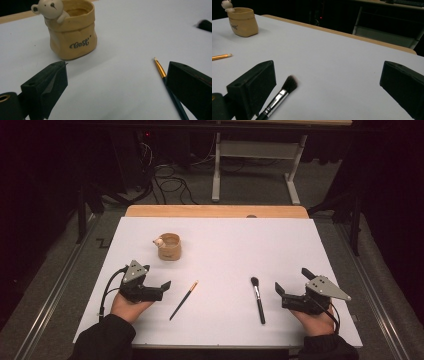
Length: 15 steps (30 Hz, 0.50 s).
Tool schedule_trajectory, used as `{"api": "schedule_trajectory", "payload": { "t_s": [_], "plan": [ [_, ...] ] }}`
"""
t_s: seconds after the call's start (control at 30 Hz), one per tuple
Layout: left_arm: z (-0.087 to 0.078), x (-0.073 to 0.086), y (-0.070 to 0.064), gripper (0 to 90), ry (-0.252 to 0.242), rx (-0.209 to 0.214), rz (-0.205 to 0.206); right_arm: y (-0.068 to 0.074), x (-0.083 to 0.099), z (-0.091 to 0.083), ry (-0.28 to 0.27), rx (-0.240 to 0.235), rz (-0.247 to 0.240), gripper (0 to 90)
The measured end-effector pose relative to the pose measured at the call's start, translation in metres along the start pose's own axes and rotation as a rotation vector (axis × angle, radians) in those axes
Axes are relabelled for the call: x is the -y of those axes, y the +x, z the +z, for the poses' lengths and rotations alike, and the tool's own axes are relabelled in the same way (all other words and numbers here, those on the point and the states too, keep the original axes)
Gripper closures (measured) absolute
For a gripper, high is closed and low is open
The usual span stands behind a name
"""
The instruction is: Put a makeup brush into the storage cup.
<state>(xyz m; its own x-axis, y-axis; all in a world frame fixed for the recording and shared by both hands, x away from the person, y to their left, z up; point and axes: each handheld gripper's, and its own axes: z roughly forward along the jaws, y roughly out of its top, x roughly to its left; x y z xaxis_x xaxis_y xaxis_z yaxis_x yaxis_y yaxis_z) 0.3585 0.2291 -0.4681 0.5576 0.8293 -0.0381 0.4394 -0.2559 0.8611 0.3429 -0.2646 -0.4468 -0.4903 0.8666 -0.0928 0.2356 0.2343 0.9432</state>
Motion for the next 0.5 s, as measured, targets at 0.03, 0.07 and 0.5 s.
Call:
{"api": "schedule_trajectory", "payload": {
  "t_s": [0.03,0.07,0.5],
  "plan": [
    [0.0003,0.0001,0.0003,4.6,0.009,0.001,0.001,0.0004,0.0002,0.0006,0.002,-0.001,-0.003,0.8],
    [0.0004,0.0001,0.0007,4.7,0.017,0.000,0.000,0.0007,0.0003,0.0012,0.001,-0.003,-0.005,0.8],
    [0.0012,0.0008,0.0033,6.0,0.066,-0.020,-0.018,0.0039,0.0010,0.0036,0.006,-0.015,-0.009,0.8]
  ]
}}
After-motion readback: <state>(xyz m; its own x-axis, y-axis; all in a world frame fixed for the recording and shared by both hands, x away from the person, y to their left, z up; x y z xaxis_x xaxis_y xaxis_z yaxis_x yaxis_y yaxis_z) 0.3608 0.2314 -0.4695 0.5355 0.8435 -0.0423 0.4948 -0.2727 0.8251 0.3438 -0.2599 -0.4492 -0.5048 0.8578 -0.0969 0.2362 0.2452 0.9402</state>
